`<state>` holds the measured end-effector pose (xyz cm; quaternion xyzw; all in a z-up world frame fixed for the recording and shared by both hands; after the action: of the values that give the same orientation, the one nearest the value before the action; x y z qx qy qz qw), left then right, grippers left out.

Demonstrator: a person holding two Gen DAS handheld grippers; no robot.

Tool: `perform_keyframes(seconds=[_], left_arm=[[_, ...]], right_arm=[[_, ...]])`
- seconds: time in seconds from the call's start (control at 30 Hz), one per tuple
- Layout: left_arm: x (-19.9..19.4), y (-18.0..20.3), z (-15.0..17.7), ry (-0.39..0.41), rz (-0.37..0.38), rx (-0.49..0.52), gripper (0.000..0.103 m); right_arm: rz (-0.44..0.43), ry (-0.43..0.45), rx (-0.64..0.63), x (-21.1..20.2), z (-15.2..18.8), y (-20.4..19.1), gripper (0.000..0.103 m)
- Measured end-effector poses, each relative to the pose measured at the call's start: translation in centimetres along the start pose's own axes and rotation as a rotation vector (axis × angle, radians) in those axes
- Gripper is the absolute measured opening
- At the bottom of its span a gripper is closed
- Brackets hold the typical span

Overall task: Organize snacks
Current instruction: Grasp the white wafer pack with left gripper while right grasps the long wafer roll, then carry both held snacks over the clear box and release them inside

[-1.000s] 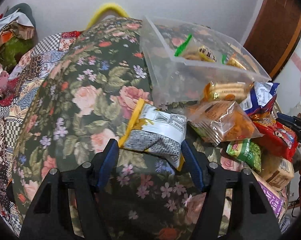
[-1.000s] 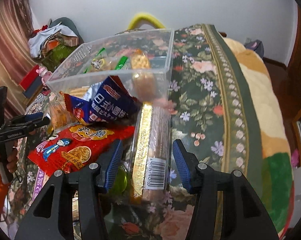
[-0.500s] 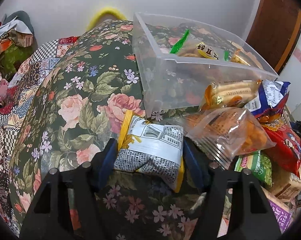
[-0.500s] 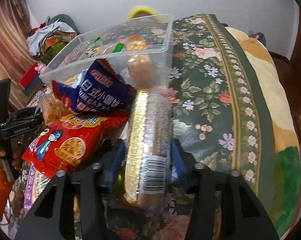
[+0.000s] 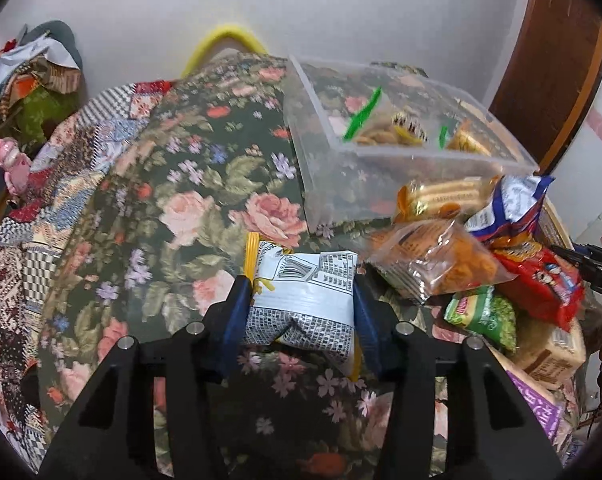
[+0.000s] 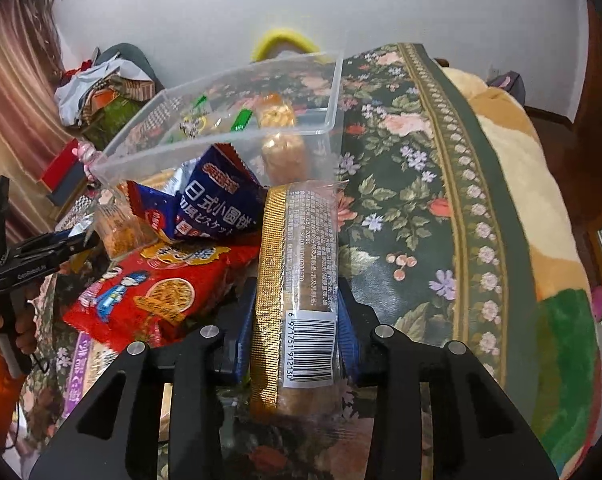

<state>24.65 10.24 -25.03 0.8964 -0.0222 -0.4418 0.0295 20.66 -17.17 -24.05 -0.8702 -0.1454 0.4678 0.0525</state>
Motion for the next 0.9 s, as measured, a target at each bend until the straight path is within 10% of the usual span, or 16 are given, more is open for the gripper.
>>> perform_keyframes(seconds=[0.9], left_arm=[[-5.3,4.9,-11.0,0.222,0.082,0.013,0.05]], right_arm=[[-0.028,0.265,-0.065,-4.4,-11.1,-2.7,0.033]])
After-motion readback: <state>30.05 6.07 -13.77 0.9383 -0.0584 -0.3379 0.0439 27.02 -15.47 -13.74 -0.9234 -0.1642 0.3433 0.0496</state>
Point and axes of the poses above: each gripper's, at about its wrist camera, not at the fingertips, and x roughly the way its jaws point, y to its right, z to its underside, the point moved 10 cm from there along x, roughly the way its jaws point, and after that the axes turned 1 degree about x, right-handed, at the moved point
